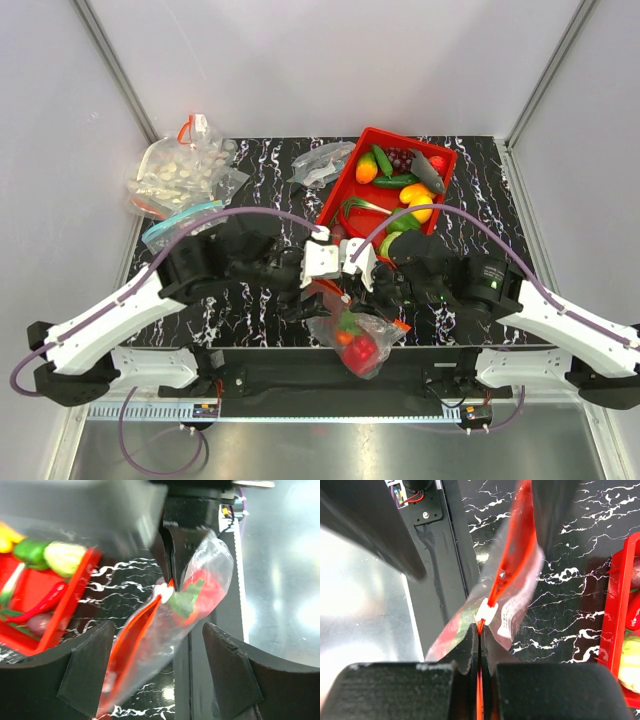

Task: Place the food in the zip-top bag and seal the zipper
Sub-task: Zip the zipper food storage bag at the center of the board.

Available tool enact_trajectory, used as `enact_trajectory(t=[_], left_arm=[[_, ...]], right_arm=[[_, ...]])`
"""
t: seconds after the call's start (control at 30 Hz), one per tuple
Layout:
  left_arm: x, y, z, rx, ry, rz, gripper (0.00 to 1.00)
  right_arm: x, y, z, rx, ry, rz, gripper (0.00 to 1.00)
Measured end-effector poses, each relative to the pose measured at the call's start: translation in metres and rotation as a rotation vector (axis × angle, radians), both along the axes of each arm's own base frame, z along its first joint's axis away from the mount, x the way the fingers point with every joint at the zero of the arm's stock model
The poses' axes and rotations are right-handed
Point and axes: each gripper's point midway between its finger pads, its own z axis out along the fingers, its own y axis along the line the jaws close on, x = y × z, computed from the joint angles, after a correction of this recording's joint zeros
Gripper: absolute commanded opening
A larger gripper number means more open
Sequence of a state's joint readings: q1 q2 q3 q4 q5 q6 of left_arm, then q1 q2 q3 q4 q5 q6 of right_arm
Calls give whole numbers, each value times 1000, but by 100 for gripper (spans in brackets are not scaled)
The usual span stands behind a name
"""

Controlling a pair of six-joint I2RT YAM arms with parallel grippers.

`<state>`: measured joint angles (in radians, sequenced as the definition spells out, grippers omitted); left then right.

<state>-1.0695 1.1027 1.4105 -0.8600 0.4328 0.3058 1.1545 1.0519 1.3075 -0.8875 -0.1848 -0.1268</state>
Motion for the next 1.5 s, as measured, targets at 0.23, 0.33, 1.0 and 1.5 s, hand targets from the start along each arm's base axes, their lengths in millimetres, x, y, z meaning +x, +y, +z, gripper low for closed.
enact_trajectory(t=[0.23,0.33,1.0,1.5], left_arm=[[-1,-18,-6,-25,28,-52,72],[-3,-24,-5,-52,31,-71,67],[-3,-17,19,-283,33,-48,80],[-8,-33,7,-258,106,-120,50]], right_arm=[[-5,-5,1,4,12,16,0],[-7,-5,2,8,17,27,0],[-14,-8,31,140,-46,68,0],[-20,-3,26,128,-30,120,0]])
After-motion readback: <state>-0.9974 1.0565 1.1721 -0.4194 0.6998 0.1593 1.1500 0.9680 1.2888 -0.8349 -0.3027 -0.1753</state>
